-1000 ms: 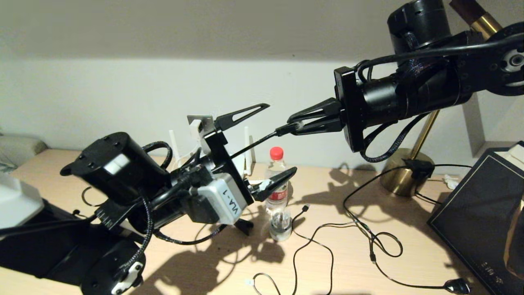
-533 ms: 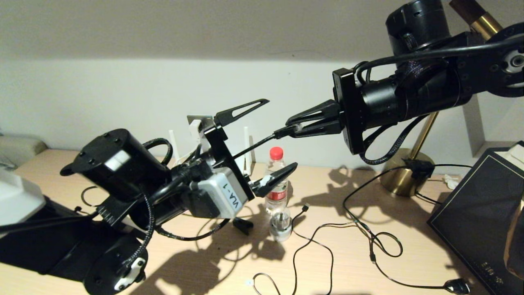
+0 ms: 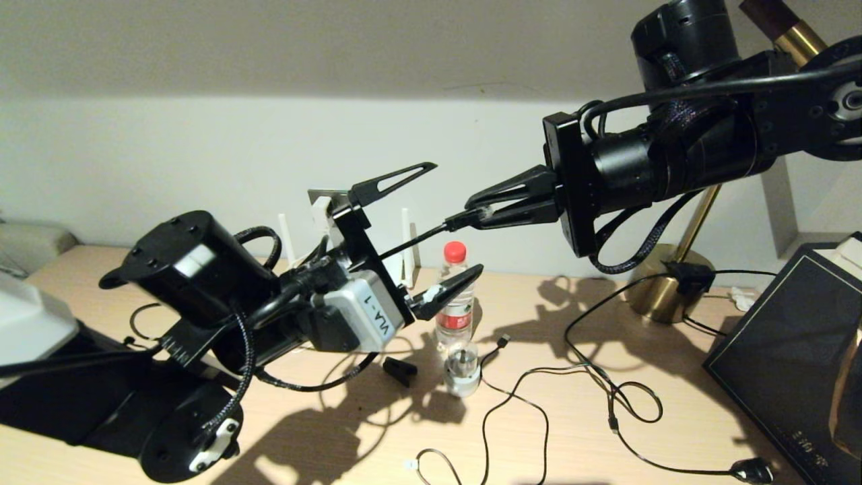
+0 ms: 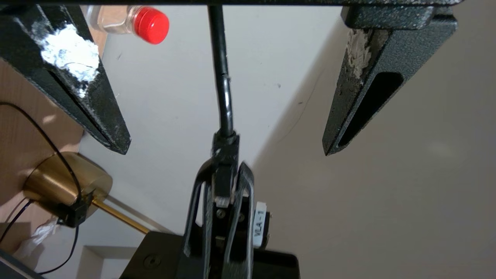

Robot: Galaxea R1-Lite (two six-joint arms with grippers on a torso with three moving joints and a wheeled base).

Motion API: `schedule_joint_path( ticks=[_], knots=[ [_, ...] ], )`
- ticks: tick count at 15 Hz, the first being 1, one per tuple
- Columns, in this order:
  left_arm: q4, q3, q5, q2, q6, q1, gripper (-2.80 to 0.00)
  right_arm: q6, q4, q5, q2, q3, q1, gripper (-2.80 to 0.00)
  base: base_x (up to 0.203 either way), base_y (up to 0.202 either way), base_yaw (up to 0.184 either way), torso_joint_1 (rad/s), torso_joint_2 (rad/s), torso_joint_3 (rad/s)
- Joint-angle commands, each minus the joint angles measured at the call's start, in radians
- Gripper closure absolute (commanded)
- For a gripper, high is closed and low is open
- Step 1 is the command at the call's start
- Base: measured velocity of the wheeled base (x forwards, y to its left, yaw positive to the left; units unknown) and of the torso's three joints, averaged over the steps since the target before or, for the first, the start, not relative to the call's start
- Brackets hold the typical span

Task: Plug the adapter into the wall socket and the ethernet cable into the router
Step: Hand it to the other hand

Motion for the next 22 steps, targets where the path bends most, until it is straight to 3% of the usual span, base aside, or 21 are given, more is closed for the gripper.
schedule_joint_path(
  ticks=[1, 19, 20, 21, 22],
  knots=[
    [-0.008, -0.002, -0.003, 0.003, 0.005, 0.003, 0.00, 0.007, 0.003, 0.005, 0.000, 0.000, 0.006, 0.00, 0.000, 0.000, 0.000, 0.000, 0.00, 0.000],
    [-0.008, 0.006, -0.006, -0.009, 0.005, 0.000, 0.00, -0.017, 0.003, -0.024, 0.002, 0.005, 0.014, 0.00, 0.000, 0.000, 0.000, 0.000, 0.00, 0.000],
    [-0.008, 0.006, -0.008, -0.011, 0.005, 0.000, 0.00, -0.058, 0.003, -0.025, 0.000, 0.012, 0.024, -2.25, 0.000, 0.000, 0.000, 0.000, 0.00, 0.000],
    [-0.008, 0.009, -0.007, -0.012, 0.001, 0.000, 0.00, -0.079, 0.003, -0.046, -0.003, 0.016, 0.033, -2.80, 0.000, 0.000, 0.000, 0.000, 0.00, 0.000],
    [-0.008, 0.011, -0.008, -0.014, -0.002, 0.000, 0.00, -0.077, 0.003, -0.059, -0.002, 0.016, 0.041, -2.80, 0.000, 0.000, 0.000, 0.000, 0.00, 0.000]
  ],
)
